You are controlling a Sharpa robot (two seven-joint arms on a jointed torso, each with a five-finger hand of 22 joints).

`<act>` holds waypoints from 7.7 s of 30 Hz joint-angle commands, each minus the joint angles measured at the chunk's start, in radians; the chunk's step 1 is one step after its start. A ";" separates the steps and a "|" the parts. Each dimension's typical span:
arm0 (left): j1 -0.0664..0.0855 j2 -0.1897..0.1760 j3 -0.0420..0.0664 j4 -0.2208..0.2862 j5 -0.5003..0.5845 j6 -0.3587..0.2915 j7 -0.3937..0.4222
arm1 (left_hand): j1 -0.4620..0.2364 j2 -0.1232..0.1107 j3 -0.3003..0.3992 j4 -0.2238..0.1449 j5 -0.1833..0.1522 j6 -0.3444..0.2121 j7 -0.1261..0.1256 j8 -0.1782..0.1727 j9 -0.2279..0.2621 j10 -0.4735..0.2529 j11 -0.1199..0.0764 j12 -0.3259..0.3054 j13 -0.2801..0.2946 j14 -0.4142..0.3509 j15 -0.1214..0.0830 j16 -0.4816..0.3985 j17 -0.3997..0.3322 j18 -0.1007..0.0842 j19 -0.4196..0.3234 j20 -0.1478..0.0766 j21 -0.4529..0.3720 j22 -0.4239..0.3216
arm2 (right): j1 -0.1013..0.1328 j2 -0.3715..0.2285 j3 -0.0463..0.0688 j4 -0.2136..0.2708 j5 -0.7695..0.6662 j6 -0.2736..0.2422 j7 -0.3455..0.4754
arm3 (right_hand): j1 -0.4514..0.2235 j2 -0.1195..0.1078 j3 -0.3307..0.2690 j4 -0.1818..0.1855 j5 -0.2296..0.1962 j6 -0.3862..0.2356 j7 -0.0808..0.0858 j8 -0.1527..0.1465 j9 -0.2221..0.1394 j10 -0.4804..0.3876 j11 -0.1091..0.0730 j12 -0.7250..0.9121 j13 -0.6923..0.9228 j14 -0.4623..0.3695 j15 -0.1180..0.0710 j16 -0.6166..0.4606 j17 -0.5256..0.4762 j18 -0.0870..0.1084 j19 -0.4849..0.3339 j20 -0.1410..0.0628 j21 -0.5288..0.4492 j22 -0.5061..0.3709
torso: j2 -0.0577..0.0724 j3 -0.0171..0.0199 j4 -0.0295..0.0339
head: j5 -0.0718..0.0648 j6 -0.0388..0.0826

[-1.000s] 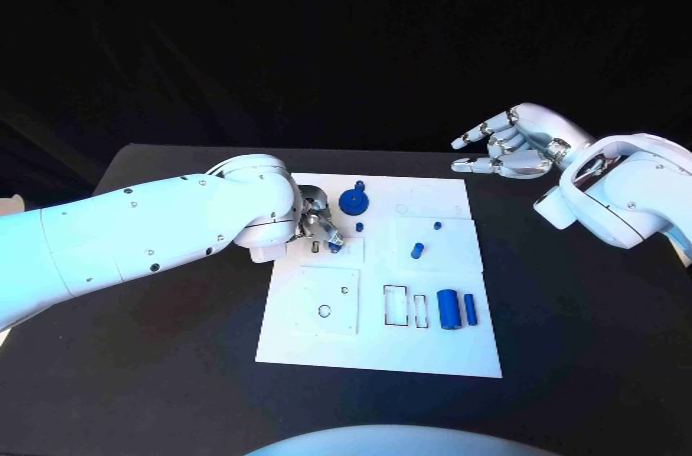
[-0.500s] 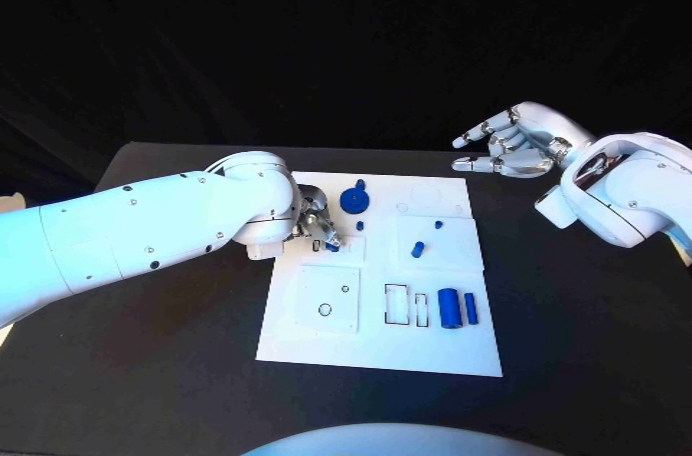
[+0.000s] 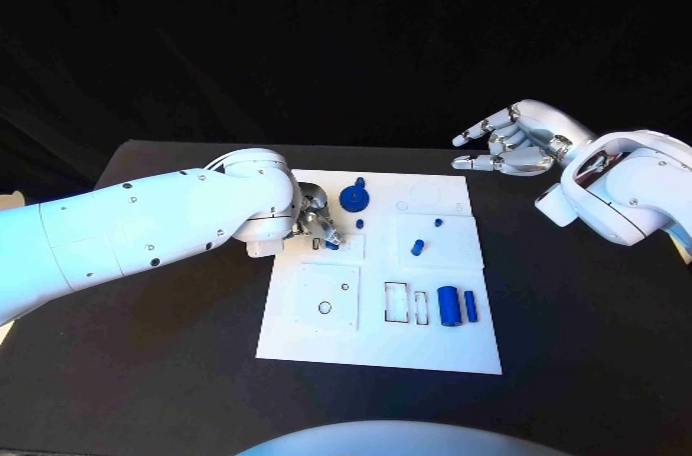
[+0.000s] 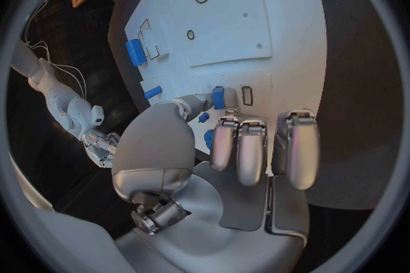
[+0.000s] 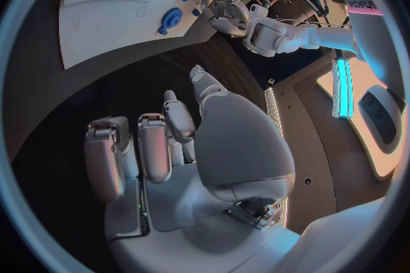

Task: Assemble the parts on the task board

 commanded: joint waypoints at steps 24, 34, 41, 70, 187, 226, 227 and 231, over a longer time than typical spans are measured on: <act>-0.005 0.034 -0.005 -0.043 0.026 0.081 -0.130 | -0.157 -0.007 0.041 -0.063 -0.001 0.040 -0.029 -0.012 -0.016 0.036 -0.019 0.007 0.158 0.107 -0.018 0.003 0.263 -0.005 0.057 -0.017 -0.009 0.136 | -0.001 -0.002 0.000 0.011 -0.005 0.018 -0.003 | 0.004 0.008 -0.005 -0.003 0.007 0.002 -0.001 0.001 0.002 -0.005 0.000 -0.005 0.003 0.058 0.004 -0.006 0.057 0.004 0.051 0.005 -0.006 0.193 | 0.000 0.0011 -0.0005 | -0.004 -0.001; -0.005 0.046 -0.006 -0.056 0.027 0.107 -0.134 | -0.187 -0.003 0.004 -0.044 -0.004 0.053 -0.030 -0.016 -0.020 0.037 -0.020 0.007 0.159 0.107 -0.019 0.003 0.263 -0.005 0.058 -0.018 -0.008 0.138 | -0.001 -0.004 0.000 0.019 -0.007 0.019 -0.005 | 0.004 0.008 -0.005 -0.003 0.007 0.002 -0.001 0.001 0.002 -0.005 0.000 -0.005 0.003 0.058 0.004 -0.006 0.057 0.004 0.051 0.005 -0.006 0.193 | 0.000 0.0014 0.0004 | -0.008 -0.004; -0.005 0.057 -0.009 -0.072 0.027 0.121 -0.136 | -0.197 0.003 -0.019 -0.036 -0.004 0.060 -0.031 -0.018 -0.022 0.037 -0.021 0.006 0.158 0.107 -0.020 0.003 0.263 -0.005 0.058 -0.019 -0.009 0.138 | -0.001 -0.006 0.000 0.026 -0.007 0.020 -0.005 | 0.004 0.008 -0.005 -0.003 0.007 0.002 -0.001 0.001 0.002 -0.005 0.000 -0.005 0.003 0.058 0.004 -0.006 0.057 0.004 0.051 0.005 -0.006 0.193 | 0.001 0.0001 -0.0005 | -0.008 -0.007; -0.005 0.066 -0.017 -0.089 0.024 0.155 -0.141 | -0.235 -0.021 -0.120 -0.011 -0.005 0.076 -0.032 -0.024 -0.028 0.033 -0.022 0.000 0.152 0.107 -0.023 0.003 0.263 -0.005 0.058 -0.022 -0.011 0.137 | 0.000 -0.013 0.000 0.039 -0.009 0.021 -0.004 | 0.008 0.008 -0.006 -0.005 0.009 0.002 -0.001 0.001 0.002 -0.007 -0.001 -0.010 0.000 0.057 0.003 -0.009 0.053 0.005 0.049 0.005 -0.007 0.190 | -0.001 0.0003 0.0017 | -0.011 -0.011; 0.053 0.111 0.015 -0.325 -0.035 0.084 -0.049 | 0.010 0.108 -0.683 0.146 -0.156 0.078 -0.008 -0.093 -0.177 -0.008 0.000 -0.042 0.091 0.107 -0.003 0.003 0.263 -0.006 0.060 -0.002 -0.012 0.149 | -0.004 0.023 -0.002 -0.013 0.000 0.025 0.004 | 0.011 0.009 -0.008 -0.006 0.010 0.001 -0.001 0.001 0.002 -0.009 0.000 -0.014 -0.003 0.057 0.003 -0.011 0.051 0.005 0.047 0.005 -0.009 0.187 | -0.001 0.0008 0.0016 | 0.001 0.013; 0.052 0.118 0.013 -0.330 0.005 0.081 -0.026 | 0.208 0.217 -0.522 0.060 -0.234 0.038 -0.019 -0.077 -0.155 -0.011 -0.010 -0.045 0.088 0.107 -0.013 0.003 0.263 -0.004 0.057 -0.012 -0.017 0.144 | -0.004 0.029 -0.002 -0.017 0.003 0.030 0.005 | 0.012 0.011 -0.010 -0.006 0.011 0.000 -0.001 0.000 0.002 -0.009 0.000 -0.013 -0.004 0.057 0.003 -0.012 0.051 0.005 0.047 0.005 -0.009 0.187 | -0.001 0.0002 0.0011 | 0.000 0.007; 0.052 0.118 0.013 -0.330 0.008 0.080 -0.023 | 0.227 0.220 -0.487 0.046 -0.239 0.032 -0.019 -0.080 -0.156 -0.012 -0.011 -0.046 0.087 0.107 -0.014 0.003 0.263 -0.004 0.057 -0.013 -0.017 0.144 | -0.004 0.029 -0.002 -0.017 0.003 0.030 0.005 | 0.012 0.011 -0.010 -0.006 0.011 0.000 -0.001 0.000 0.002 -0.009 0.000 -0.013 -0.004 0.057 0.003 -0.012 0.051 0.005 0.047 0.005 -0.009 0.187 | -0.001 0.0006 0.0010 | 0.001 0.006; 0.052 0.119 0.013 -0.332 0.017 0.077 -0.014 | 0.240 0.172 -0.277 -0.003 -0.240 0.019 -0.008 -0.082 -0.154 -0.018 0.006 -0.050 0.084 0.107 -0.010 0.003 0.263 -0.004 0.056 -0.008 -0.019 0.142 | -0.004 0.029 -0.002 -0.017 0.003 0.032 0.004 | 0.012 0.011 -0.010 -0.006 0.011 0.000 -0.001 0.000 0.002 -0.009 0.000 -0.013 -0.004 0.057 0.003 -0.012 0.051 0.005 0.047 0.005 -0.009 0.187 | -0.001 0.0005 0.0009 | 0.000 0.004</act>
